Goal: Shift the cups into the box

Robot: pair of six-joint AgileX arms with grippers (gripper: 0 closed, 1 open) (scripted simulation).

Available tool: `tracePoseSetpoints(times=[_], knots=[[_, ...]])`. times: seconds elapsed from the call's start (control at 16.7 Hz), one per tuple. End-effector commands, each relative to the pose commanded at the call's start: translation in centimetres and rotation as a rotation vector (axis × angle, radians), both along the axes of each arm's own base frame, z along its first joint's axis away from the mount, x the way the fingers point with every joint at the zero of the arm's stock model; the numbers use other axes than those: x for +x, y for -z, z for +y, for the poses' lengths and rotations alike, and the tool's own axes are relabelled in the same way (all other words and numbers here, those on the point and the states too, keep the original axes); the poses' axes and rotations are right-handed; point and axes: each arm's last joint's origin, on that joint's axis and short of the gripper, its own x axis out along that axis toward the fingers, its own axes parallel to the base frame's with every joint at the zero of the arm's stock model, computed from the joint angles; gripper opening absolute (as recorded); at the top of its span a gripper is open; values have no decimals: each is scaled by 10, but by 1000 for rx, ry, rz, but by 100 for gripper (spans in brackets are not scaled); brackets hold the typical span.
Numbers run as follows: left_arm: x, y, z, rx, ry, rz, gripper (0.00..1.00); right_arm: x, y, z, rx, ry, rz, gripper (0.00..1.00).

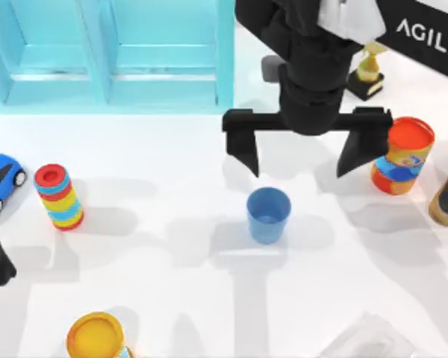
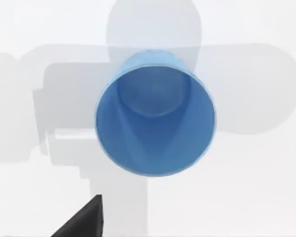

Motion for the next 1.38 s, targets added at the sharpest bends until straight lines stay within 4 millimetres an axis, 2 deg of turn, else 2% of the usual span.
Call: tracePoseSetpoints(times=[0.18,0.6,0.72,0.9,1.38], knots=[[0,0,0,0,0,0,100,1,12,1,-4,-2,2,100],[0,0,0,0,0,0,100,1,92,2,1,-2,-5,100],[0,0,0,0,0,0,100,0,100,1,-1,-2,-1,100],[0,0,0,0,0,0,100,0,100,1,-1,-2,-1,100],[0,0,0,0,0,0,100,0,100,1,-1,-2,-1,40]])
